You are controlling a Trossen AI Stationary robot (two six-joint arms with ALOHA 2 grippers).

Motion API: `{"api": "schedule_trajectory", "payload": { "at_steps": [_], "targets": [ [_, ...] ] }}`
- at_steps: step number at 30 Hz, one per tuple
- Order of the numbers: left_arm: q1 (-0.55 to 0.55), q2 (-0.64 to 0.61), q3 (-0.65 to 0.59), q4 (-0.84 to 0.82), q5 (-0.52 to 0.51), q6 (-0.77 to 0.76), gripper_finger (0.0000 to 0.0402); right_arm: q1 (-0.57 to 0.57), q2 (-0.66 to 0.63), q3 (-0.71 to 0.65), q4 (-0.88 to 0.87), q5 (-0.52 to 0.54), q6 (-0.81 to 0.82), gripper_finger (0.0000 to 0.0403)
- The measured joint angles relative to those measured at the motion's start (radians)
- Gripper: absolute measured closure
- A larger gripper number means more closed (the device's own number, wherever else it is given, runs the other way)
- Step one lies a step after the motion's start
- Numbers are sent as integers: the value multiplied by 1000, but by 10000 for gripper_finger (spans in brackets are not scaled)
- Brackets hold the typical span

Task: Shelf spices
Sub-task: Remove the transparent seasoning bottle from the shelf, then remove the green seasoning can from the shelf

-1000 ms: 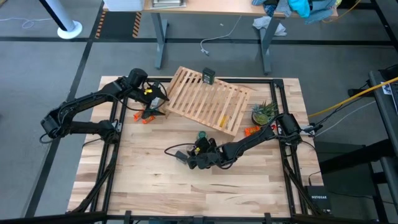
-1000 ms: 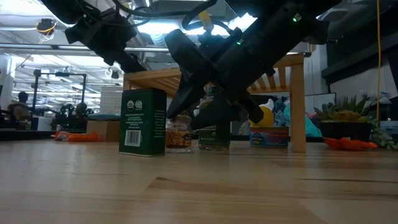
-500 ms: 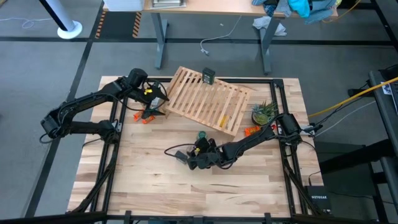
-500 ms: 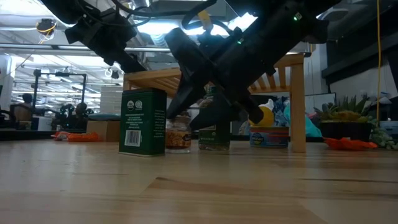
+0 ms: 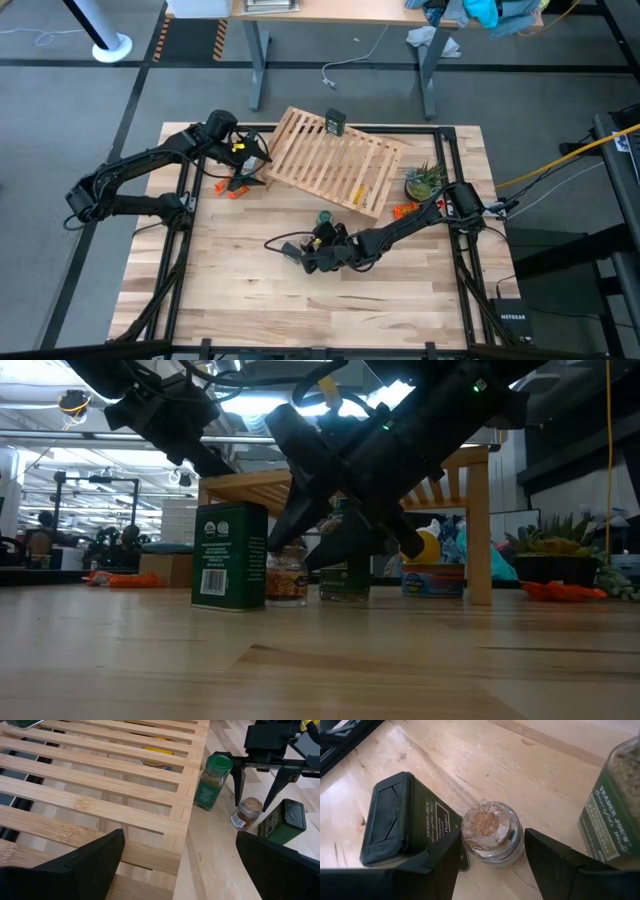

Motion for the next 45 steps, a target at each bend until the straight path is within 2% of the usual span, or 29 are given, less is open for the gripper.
{"api": "schedule_trajectory", "payload": {
  "at_steps": [5, 14, 17, 23, 27, 35, 45],
  "targets": [
    [0, 0, 0, 0, 0, 0, 23, 0, -2, 1, 15, -68, -19, 184],
    [0, 0, 0, 0, 0, 0, 23, 0, -2, 1, 36, -114, -46, 175],
    [0, 0, 0, 0, 0, 0, 23, 0, -2, 0, 34, -130, -68, 141],
    [0, 0, 0, 0, 0, 0, 23, 0, -1, 0, 35, -130, -69, 43],
    [0, 0, 0, 0, 0, 0, 23, 0, -1, 0, 44, -129, -69, 7],
    [0, 0, 0, 0, 0, 0, 23, 0, -5, 0, 69, -140, -122, 28],
    [0, 0, 0, 0, 0, 0, 23, 0, -55, 0, 95, -69, -202, 54]
  ]
}}
